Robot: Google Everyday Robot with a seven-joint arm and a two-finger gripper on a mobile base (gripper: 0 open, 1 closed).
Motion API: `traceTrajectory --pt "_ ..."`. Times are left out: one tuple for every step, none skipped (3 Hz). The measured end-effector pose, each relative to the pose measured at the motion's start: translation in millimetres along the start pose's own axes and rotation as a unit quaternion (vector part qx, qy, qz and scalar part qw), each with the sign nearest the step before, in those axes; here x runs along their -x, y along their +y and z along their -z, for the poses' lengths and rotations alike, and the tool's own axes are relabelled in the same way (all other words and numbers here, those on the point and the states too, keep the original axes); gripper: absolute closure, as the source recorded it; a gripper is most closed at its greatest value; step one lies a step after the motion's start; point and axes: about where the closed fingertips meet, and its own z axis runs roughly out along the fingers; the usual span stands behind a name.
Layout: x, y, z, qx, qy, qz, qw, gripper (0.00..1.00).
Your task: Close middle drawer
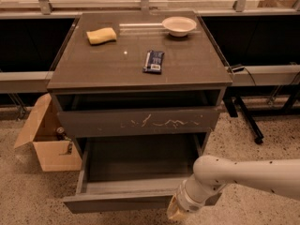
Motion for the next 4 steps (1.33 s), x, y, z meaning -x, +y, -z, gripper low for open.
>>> traceTrajectory --pt "-13.8 -8.1 -12.4 -0.005 0.0 -0.014 0.9999 0.89" --pt "-25.6 -16.7 -18.5 -0.011 -0.005 -0.025 0.9996 0.66" --pt "-35.9 -24.1 -20.4 -0.017 -0.008 -0.029 0.9994 0.42" --pt "-44.2 -33.9 -18.6 -0.022 -0.011 -0.027 0.9994 0.19"
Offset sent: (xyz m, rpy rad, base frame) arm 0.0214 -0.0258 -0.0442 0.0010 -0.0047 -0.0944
